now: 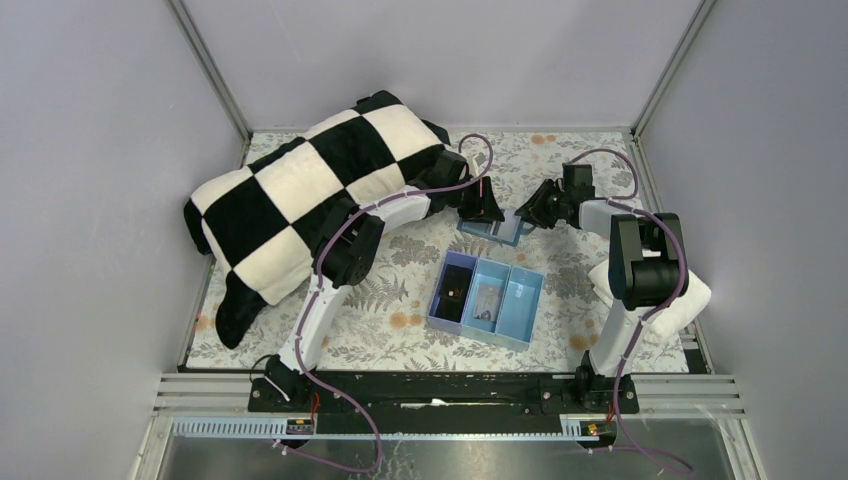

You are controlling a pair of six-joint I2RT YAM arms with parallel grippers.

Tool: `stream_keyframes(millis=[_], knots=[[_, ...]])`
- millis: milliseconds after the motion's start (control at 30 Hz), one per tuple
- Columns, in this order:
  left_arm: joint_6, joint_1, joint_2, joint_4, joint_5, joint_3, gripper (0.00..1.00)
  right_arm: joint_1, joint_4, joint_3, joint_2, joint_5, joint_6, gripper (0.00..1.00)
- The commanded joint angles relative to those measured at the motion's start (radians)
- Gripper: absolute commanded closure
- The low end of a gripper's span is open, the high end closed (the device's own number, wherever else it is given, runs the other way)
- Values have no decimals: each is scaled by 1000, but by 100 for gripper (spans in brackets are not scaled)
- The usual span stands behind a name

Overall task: Take the credit cards out of the card holder
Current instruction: Remove the credit card from the card holder.

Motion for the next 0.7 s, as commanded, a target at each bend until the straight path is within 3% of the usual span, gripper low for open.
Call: stream_keyframes(millis=[0, 667], knots=[[17, 6, -58, 33, -11, 21, 49, 3, -27, -2, -70, 26, -16, 66], [34, 8, -1, 8, -11, 59, 49, 23, -10, -18, 2, -21, 2, 66]])
